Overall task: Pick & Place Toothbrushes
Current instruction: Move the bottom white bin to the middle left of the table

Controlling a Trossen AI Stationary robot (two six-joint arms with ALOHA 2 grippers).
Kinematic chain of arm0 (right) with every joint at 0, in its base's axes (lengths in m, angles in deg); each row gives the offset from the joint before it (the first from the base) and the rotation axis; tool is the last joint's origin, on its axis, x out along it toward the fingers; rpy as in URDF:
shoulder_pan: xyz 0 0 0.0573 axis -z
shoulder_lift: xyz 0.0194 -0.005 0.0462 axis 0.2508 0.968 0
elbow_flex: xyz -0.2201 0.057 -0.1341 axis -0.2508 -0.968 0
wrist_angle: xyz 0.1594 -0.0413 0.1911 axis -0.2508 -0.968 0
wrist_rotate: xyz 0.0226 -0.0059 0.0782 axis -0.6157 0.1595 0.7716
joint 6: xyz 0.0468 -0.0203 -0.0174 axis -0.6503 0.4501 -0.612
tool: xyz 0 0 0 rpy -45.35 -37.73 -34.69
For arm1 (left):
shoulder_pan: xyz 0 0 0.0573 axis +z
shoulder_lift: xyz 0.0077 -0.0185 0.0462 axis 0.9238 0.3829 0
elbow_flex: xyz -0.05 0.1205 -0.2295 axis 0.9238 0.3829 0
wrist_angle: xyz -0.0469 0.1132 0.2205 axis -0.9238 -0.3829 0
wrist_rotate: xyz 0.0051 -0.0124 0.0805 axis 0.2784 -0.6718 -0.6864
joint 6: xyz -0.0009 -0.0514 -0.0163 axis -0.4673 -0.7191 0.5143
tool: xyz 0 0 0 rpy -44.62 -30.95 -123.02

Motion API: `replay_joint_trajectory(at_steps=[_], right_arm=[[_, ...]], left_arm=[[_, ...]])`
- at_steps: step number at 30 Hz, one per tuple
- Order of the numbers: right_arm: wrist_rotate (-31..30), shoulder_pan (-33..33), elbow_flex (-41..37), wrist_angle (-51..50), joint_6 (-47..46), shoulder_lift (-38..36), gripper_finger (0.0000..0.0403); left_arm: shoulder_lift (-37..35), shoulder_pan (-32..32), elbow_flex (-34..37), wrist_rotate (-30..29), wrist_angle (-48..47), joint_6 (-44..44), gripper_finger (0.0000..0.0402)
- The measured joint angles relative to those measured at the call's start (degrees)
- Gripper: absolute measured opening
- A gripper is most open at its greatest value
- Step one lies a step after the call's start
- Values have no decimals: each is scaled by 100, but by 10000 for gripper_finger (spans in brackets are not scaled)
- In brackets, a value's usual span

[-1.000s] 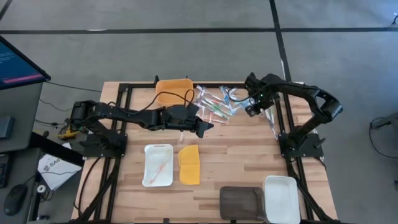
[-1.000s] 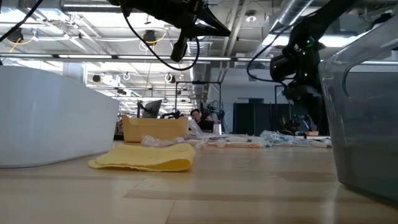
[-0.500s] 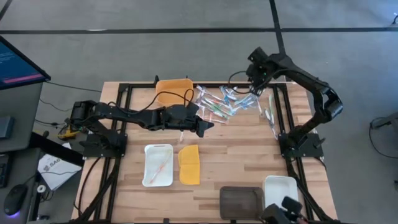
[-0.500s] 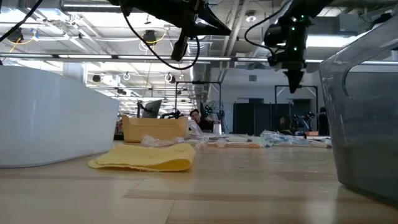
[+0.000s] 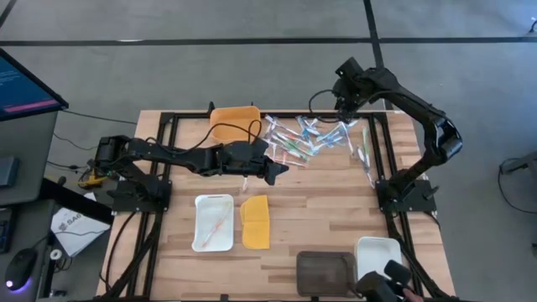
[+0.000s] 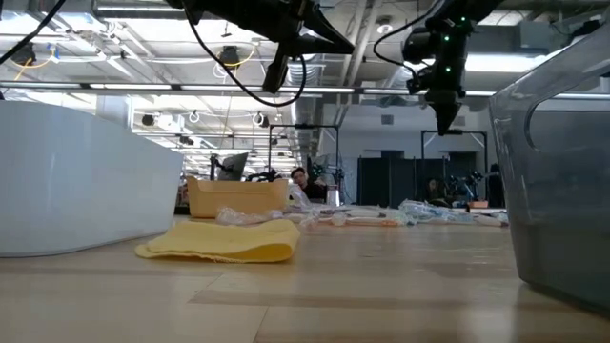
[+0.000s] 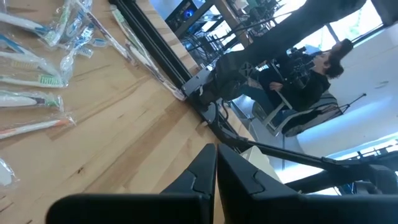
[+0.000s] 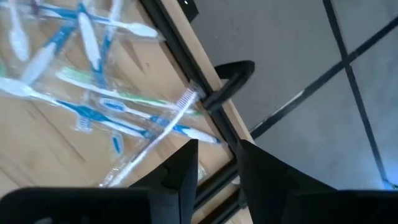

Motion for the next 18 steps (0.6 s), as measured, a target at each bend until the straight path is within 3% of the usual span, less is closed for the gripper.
replay_joint_trajectory(at_steps=[5,10,16,18], right_arm=[[160,228,0,1,-689,17,107],[1184,837,0,-421,-1778,360,75],[1468,1379,-2,-1071,-1815,943,11],[1466,1411,5,-1072,-1781,1051,6]], left_arm=[[0,0,0,2,25,-1,8],[0,0,0,2,35,-13,8],[0,-6,0,2,74,-22,8],[0,-31,0,0,92,-23,8]])
